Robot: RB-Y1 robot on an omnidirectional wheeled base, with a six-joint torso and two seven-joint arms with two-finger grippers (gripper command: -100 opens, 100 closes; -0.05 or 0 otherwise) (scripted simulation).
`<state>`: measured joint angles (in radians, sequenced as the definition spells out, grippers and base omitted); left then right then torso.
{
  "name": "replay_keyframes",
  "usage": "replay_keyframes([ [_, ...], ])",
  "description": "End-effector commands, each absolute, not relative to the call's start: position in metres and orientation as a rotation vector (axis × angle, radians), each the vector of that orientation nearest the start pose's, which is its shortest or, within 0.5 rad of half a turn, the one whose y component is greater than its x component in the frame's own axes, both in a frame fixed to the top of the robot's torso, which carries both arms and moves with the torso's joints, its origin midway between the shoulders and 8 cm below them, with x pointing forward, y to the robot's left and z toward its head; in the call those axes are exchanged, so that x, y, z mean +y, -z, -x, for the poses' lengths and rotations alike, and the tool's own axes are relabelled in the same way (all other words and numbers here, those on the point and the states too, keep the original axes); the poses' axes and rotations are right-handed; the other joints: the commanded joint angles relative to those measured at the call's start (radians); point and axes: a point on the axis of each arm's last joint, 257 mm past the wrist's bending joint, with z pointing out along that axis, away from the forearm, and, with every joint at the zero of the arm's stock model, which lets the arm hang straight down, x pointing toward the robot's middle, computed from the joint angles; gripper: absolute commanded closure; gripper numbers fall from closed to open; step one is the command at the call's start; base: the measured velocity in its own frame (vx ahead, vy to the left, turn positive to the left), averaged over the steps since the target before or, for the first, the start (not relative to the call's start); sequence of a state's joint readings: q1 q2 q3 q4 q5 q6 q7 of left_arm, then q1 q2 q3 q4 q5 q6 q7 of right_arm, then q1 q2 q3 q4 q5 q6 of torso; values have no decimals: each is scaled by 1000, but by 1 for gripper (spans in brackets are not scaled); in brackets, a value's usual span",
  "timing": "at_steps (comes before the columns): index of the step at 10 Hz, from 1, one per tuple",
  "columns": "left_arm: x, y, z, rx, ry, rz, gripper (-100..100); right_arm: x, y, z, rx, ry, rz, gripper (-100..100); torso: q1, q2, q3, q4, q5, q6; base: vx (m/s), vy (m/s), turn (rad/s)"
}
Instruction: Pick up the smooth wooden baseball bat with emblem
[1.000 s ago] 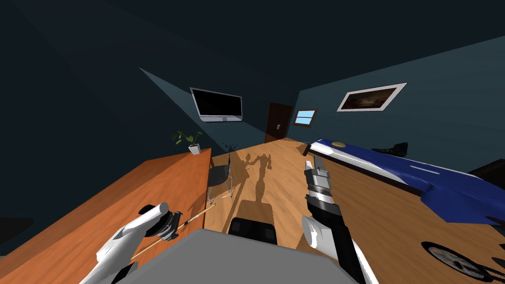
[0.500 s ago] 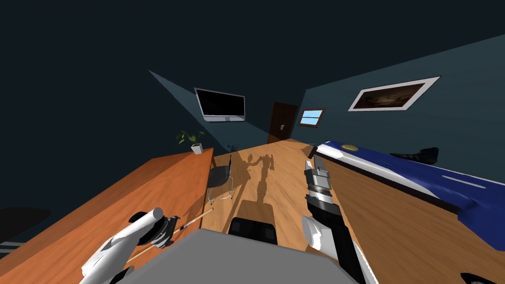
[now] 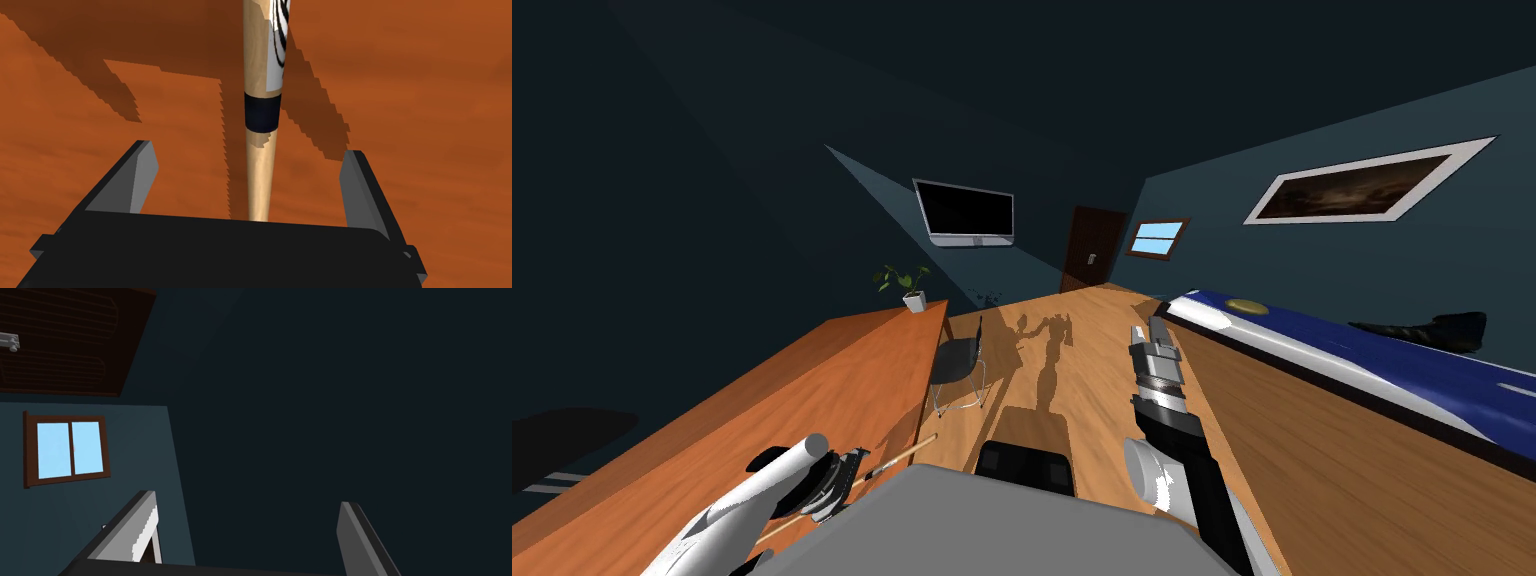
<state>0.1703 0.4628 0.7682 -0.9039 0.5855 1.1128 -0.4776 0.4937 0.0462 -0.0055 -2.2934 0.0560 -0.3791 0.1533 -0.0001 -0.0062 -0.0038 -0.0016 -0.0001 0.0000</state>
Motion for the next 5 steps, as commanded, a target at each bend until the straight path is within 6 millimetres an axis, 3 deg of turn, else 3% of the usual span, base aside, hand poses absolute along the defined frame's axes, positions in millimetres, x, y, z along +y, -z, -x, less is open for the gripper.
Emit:
replay_keyframes([
  [1,564,540,-98,1472,139,2711,-100,-283,-9,-361,716,-1097,-676,0,0,0,0,0,0,0,97,-28,112],
  [3,565,543,-87,1496,140,2698,-100,-283,-9,-361,716,-1097,-676,0,-1,-1,0,0,0,0,115,-40,125],
  [5,566,542,-87,1495,139,2698,-100,-283,-9,-361,716,-1097,-676,0,1,2,1,0,1,2,32,-12,-12],
])
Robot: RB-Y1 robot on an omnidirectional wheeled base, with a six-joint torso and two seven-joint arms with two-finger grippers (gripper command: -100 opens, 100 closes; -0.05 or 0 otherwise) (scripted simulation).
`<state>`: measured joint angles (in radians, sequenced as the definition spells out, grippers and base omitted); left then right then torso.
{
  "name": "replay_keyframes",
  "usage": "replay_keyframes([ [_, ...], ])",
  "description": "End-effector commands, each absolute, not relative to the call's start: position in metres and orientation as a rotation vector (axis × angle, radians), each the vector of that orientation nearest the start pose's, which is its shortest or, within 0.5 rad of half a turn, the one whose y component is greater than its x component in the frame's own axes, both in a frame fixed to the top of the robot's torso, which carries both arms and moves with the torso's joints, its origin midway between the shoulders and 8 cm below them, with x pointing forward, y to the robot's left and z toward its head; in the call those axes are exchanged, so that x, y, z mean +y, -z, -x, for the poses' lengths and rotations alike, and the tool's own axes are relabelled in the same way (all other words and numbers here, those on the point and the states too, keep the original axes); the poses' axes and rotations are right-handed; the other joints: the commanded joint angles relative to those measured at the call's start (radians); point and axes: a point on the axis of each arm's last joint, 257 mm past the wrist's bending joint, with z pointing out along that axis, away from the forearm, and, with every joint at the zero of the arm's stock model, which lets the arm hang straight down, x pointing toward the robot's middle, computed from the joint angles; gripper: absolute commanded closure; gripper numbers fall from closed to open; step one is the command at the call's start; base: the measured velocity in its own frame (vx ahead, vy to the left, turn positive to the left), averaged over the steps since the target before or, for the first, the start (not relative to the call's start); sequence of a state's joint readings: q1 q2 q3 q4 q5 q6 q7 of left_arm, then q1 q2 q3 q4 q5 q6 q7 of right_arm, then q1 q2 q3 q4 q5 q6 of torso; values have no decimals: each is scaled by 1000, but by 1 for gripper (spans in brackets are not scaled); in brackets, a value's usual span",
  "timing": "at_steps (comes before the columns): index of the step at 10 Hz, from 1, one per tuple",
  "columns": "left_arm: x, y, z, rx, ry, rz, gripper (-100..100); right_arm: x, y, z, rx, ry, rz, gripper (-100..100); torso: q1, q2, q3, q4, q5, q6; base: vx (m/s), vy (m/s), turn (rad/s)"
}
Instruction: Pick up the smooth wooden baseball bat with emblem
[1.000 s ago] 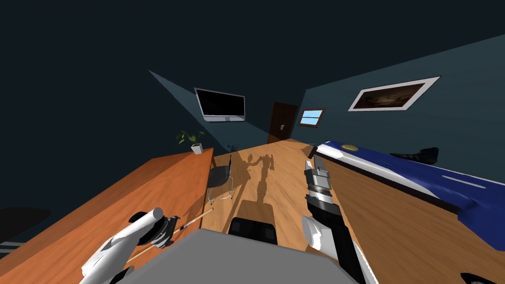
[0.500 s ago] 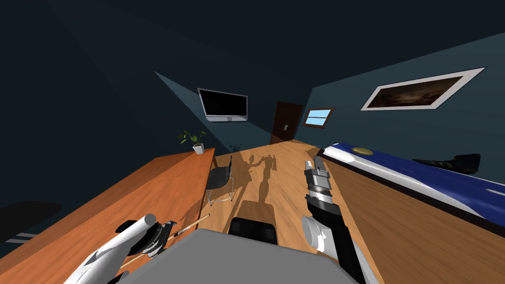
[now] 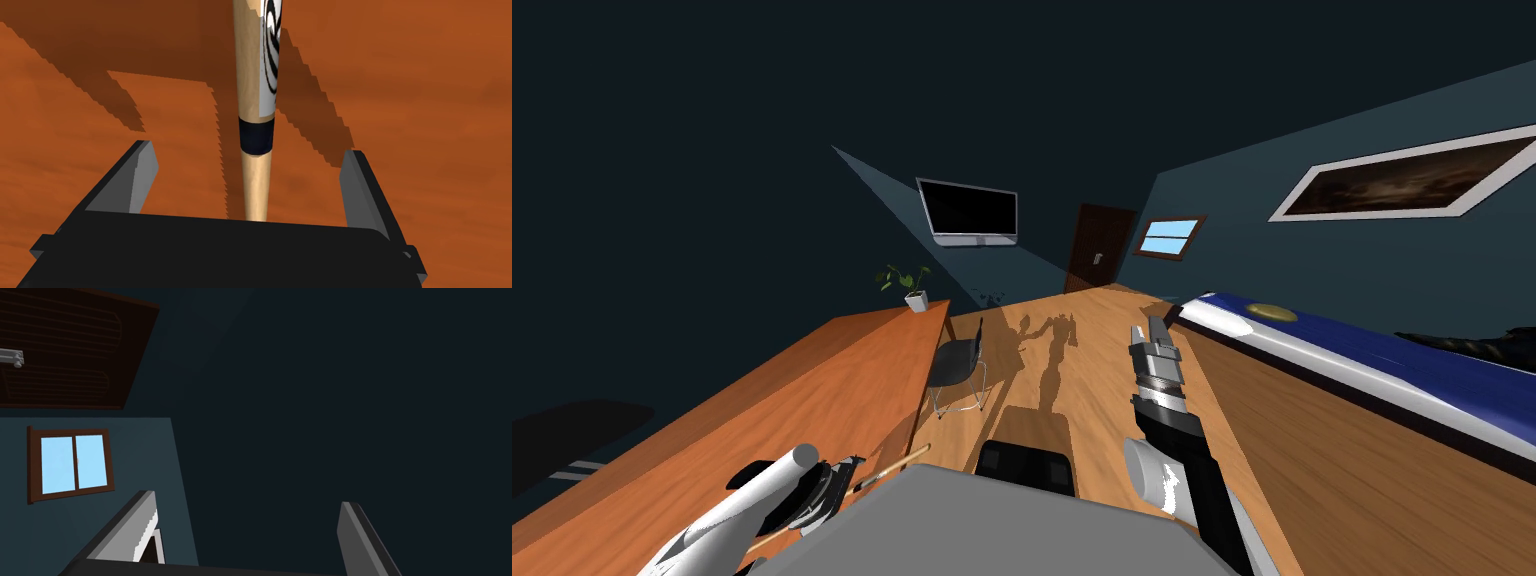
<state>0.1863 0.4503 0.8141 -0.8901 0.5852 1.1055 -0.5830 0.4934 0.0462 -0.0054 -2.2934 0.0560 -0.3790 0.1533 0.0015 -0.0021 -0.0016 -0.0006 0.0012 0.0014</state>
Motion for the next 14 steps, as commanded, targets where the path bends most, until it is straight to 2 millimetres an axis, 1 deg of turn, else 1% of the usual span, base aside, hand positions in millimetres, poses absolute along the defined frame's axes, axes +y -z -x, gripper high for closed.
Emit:
replay_keyframes([
  [1,566,542,-87,1499,139,2696,100,-283,-9,-361,716,-1097,-676,0,0,0,0,0,0,0,0,0,0],
  [5,566,542,-87,1499,139,2697,100,-283,-9,-361,716,-1097,-676,0,1,2,1,1,0,0,0,0,0],
  [6,566,542,-87,1499,140,2697,0,-283,-9,-361,716,-1097,-676,0,1,2,1,1,0,0,0,0,0],
  [7,564,540,-98,1483,139,2705,100,-283,-9,-361,716,-1097,-676,0,1,2,1,1,0,0,-115,36,-165],
  [8,564,540,-98,1472,139,2711,100,-283,-9,-361,716,-1097,-676,0,3,7,4,2,0,2,-131,57,-127],
  [9,563,538,-110,1474,137,2709,100,-283,-9,-361,716,-1097,-676,0,4,9,5,2,0,0,-161,52,-145],
  [10,563,538,-110,1439,138,2729,100,-283,-9,-361,716,-1097,-676,0,4,11,7,3,0,1,-127,32,-107],
  [11,562,536,-121,1442,136,2725,100,-283,-9,-361,716,-1097,-676,0,3,10,6,2,0,0,-119,24,-157],
  [12,562,536,-121,1405,137,2746,100,-283,-9,-361,716,-1097,-676,0,3,10,6,2,0,2,-94,44,-88],
  [13,560,533,-132,1417,134,2738,100,-283,-9,-361,716,-1097,-676,0,4,8,5,2,0,1,-135,40,-122],
  [14,560,533,-132,1372,136,2762,100,-283,-9,-361,716,-1097,-676,0,3,10,6,2,0,2,-116,29,-106],
])
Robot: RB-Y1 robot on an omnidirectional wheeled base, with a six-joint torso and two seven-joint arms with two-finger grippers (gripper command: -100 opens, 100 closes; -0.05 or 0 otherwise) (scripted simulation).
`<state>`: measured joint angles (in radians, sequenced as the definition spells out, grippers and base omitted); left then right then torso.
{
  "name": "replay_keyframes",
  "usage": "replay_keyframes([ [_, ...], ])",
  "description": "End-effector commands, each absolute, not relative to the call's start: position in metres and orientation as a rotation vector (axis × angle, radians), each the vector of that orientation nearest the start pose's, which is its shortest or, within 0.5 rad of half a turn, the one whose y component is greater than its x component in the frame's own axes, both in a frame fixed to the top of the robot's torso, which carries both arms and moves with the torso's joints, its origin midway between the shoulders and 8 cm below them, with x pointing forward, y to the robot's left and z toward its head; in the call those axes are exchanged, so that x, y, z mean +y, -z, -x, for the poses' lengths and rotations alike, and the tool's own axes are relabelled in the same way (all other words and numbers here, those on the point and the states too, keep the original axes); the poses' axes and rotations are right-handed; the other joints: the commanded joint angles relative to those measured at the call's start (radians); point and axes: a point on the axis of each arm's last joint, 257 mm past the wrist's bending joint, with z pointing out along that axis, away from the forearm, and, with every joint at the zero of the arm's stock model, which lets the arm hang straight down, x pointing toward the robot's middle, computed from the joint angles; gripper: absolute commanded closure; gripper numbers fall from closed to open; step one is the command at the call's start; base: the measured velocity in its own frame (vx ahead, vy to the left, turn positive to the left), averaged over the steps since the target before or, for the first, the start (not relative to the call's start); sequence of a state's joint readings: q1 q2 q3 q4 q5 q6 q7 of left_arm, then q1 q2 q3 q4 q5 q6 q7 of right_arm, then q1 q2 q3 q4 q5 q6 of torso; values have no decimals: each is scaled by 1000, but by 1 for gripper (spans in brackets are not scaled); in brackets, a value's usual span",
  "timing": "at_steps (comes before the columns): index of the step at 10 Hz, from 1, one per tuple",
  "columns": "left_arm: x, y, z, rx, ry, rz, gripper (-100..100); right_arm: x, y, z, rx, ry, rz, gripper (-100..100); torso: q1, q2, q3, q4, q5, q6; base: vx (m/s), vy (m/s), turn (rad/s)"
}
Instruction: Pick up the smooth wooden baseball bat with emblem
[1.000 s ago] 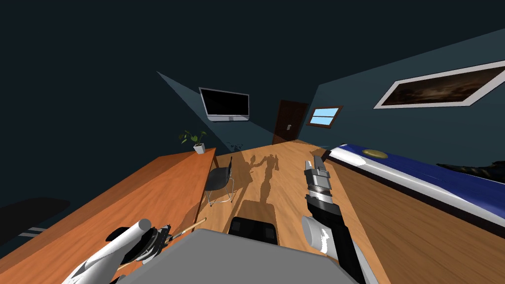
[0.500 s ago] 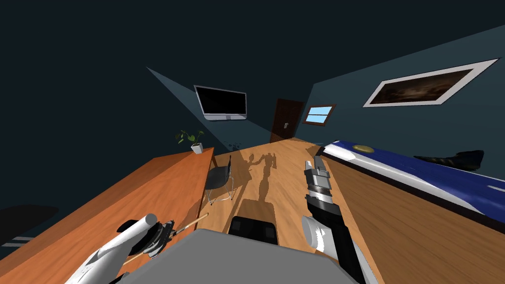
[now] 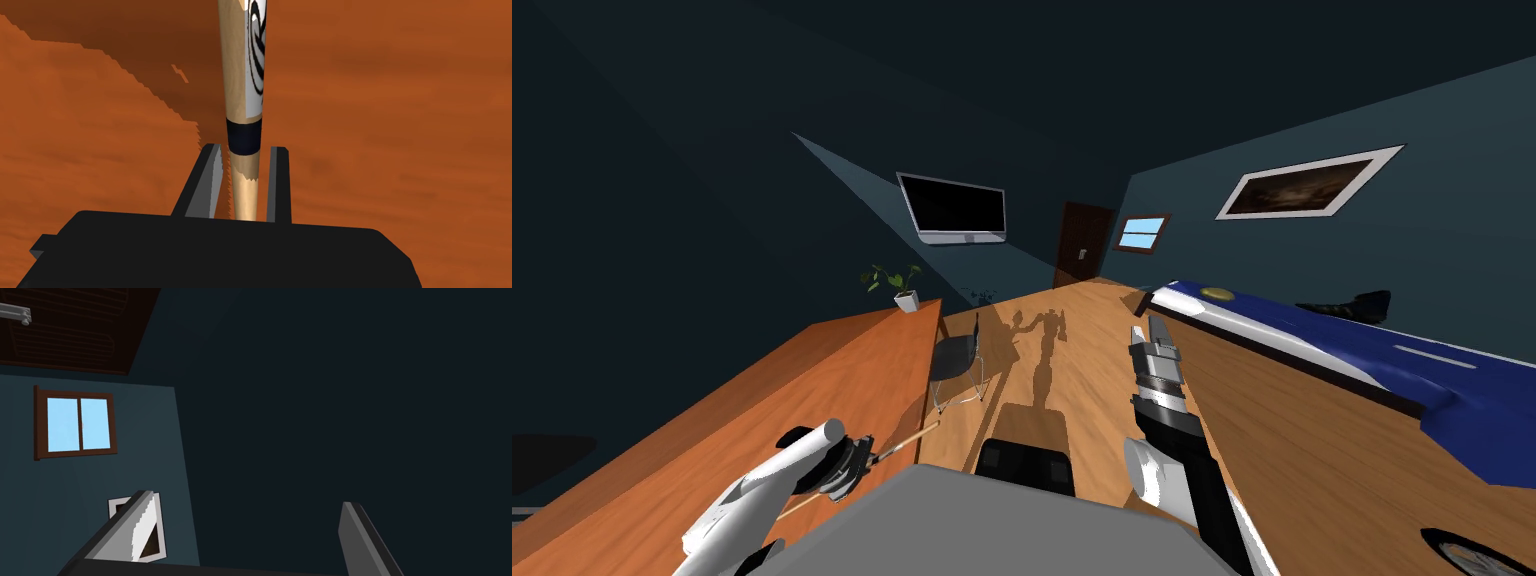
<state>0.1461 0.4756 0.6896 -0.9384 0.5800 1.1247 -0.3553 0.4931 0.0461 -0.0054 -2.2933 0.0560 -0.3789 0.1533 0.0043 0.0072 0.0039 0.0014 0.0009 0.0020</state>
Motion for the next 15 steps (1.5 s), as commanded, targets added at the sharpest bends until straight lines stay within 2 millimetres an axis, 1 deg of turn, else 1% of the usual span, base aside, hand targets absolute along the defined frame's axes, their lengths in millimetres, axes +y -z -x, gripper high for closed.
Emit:
replay_keyframes([
  [1,558,531,-143,1385,132,2753,100,-283,-9,-361,716,-1097,-676,0,0,0,0,0,0,0,-129,25,-151],
  [3,558,531,-143,1336,134,2779,100,-283,-9,-361,716,-1097,-676,0,-1,0,0,0,0,0,-82,17,-54],
  [4,556,529,-154,1337,131,2776,100,-283,-9,-361,716,-1097,-676,0,-1,-3,-2,-1,0,-1,-96,27,-122],
  [5,556,529,-154,1302,132,2794,100,-283,-9,-361,716,-1097,-676,0,0,-2,-1,0,0,0,-102,28,-135],
  [6,553,526,-164,1316,129,2784,100,-283,-9,-361,716,-1097,-676,0,-1,-2,-1,0,0,-1,-106,27,-164],
  [8,553,526,-164,1266,131,2809,100,-283,-9,-361,716,-1097,-676,0,-1,-1,-1,0,-1,-2,-84,14,-40],
  [9,551,524,-174,1266,128,2806,100,-283,-9,-361,716,-1097,-676,0,-2,-3,-1,-1,-1,-3,-112,9,-144],
  [10,551,524,-174,1230,129,2823,100,-283,-9,-361,716,-1097,-676,0,-2,-1,0,0,-1,-1,-104,16,-106],
  [11,548,521,-185,1242,125,2815,100,-283,-9,-361,716,-1097,-676,0,-2,-1,0,0,-1,-2,-149,19,-147],
  [12,548,521,-185,1199,127,2835,100,-283,-9,-361,716,-1097,-676,0,-2,1,1,0,-1,-2,-124,22,-96],
  [13,544,518,-194,1210,123,2826,100,-283,-9,-361,716,-1097,-676,0,-1,1,1,0,-1,-3,-140,30,-171],
  [15,544,518,-194,1157,125,2850,100,-283,-9,-361,716,-1097,-676,0,-1,0,0,0,-1,-2,-77,6,-36],
])
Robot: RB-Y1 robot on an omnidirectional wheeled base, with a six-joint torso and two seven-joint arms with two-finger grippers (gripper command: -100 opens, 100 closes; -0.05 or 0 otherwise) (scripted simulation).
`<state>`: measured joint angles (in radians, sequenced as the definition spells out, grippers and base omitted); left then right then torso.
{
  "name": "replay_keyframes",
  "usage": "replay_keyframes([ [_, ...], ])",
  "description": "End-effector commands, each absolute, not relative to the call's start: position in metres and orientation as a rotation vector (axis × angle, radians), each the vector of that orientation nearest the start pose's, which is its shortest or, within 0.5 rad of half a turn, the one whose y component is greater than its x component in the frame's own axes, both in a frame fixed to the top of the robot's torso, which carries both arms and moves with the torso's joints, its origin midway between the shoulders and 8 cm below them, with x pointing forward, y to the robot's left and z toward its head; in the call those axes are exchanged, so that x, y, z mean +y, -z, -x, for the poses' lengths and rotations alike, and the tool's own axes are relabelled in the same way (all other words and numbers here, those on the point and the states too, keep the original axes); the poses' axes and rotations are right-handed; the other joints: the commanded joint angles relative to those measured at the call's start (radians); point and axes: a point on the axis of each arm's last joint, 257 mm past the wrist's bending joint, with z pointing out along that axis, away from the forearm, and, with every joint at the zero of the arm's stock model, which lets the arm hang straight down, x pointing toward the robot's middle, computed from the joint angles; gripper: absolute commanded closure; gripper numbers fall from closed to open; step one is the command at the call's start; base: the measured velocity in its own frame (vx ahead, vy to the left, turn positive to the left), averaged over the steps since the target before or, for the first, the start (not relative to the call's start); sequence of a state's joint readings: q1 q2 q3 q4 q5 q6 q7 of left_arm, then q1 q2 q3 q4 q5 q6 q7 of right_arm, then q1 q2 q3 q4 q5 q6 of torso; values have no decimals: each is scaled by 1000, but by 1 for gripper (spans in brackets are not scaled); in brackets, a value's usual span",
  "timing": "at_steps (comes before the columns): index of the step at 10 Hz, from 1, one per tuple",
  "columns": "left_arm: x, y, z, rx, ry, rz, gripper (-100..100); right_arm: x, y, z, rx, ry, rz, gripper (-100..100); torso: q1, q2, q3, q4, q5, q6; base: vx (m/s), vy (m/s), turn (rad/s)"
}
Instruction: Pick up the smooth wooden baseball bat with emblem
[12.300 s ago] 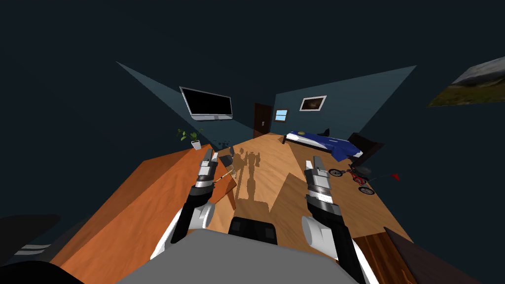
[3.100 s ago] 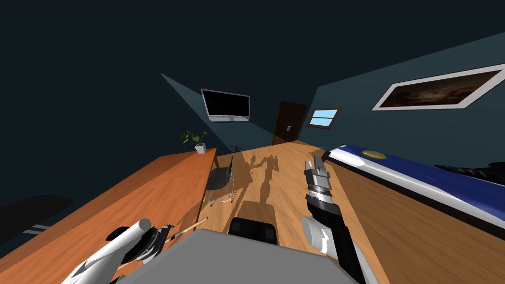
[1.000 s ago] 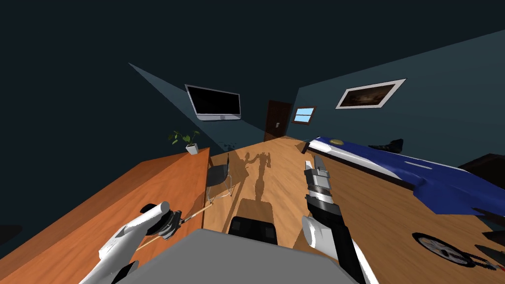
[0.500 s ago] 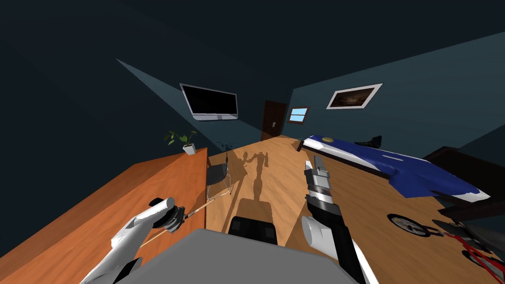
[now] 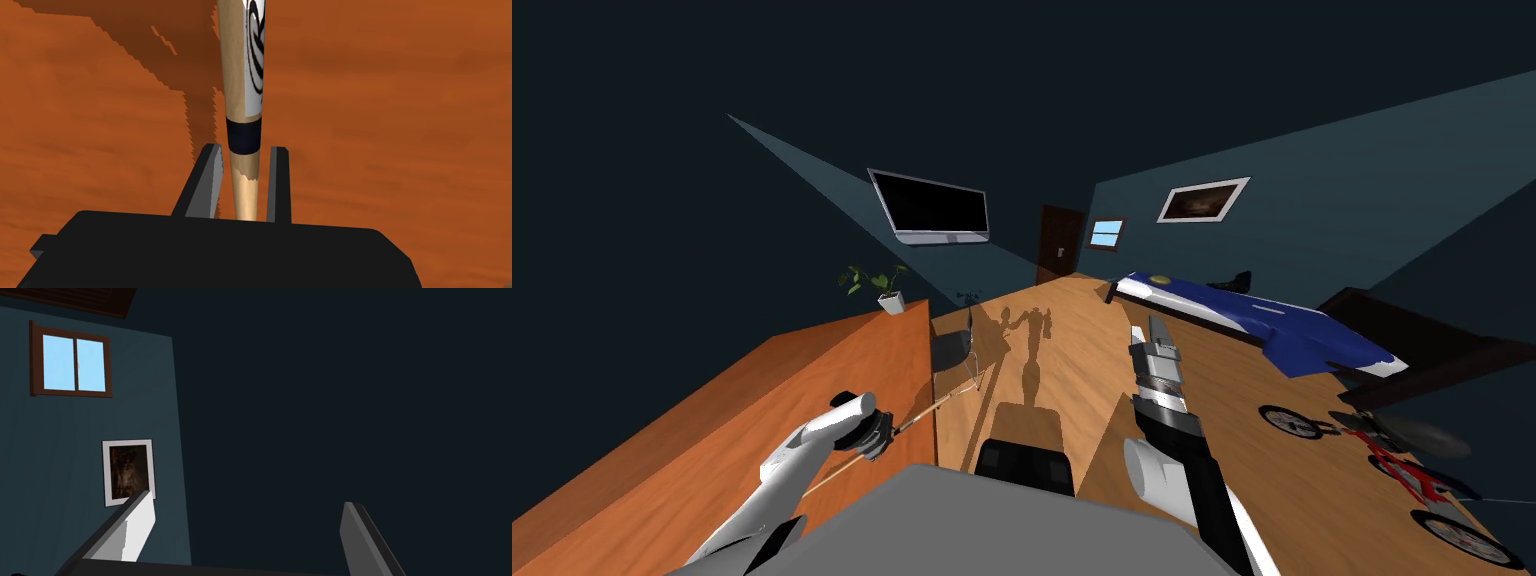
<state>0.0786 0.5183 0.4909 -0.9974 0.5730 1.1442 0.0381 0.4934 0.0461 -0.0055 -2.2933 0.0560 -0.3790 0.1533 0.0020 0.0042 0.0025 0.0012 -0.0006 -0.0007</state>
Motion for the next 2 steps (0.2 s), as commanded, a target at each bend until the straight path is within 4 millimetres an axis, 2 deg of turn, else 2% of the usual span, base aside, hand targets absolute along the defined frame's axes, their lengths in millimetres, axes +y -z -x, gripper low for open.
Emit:
replay_keyframes([
  [1,544,519,-194,1170,126,2844,100,-283,-9,-361,716,-1097,-676,0,0,0,0,0,0,0,-11,-3,11],
  [2,544,519,-194,1166,124,2847,0,-283,-9,-361,716,-1097,-676,0,0,-2,-1,0,0,0,0,0,0],
])
